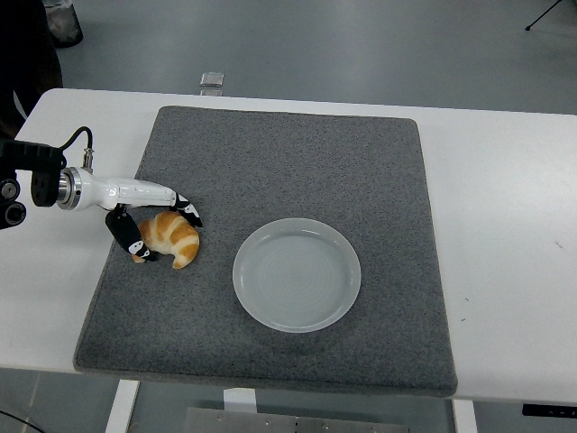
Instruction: Place the bread on the plate
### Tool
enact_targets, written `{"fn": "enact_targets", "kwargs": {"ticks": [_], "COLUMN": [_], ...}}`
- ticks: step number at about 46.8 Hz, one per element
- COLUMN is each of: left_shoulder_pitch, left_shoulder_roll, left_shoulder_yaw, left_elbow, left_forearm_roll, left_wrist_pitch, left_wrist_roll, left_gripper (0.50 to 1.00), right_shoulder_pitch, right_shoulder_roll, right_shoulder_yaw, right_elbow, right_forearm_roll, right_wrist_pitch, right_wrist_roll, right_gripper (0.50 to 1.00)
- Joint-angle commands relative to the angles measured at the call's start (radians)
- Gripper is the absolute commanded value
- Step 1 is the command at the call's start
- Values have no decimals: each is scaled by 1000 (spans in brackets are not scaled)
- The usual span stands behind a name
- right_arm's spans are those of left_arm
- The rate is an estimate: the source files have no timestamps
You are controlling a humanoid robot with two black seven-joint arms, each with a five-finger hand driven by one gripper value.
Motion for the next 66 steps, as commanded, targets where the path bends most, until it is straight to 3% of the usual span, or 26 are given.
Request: {"fn": "enact_targets", "kwargs": {"ticks": [1,14,22,45,57,66], "left_shoulder_pitch": [0,-12,-17,-18,-57,-126], "left_shoulder_roll": [-10,-14,-19,-21,-11,13], "left_shoulder_yaw": [0,-9,-12,-35,-116,-185], "left_elbow": [8,24,38,42,39,38], "left_forearm_roll": [1,3,3,17,9,1], "left_wrist_pitch": [9,21,27,55,35,-13], "left_wrist_roll": [0,0,0,-1,-3,-3], "left_gripper": [801,658,500,500,500,500], "right_shoulder_pitch": [1,1,-1,1,1,1], "right_shoulder_roll": [0,0,0,0,0,0], "right_shoulder_yaw": [0,0,0,0,0,0], "right_elbow": [0,0,0,0,0,0], "right_forearm_roll": [0,0,0,0,0,0], "right_wrist_pitch": [0,0,0,0,0,0], "right_wrist_roll": [0,0,0,0,0,0], "right_gripper": [952,952,952,952,952,952]}}
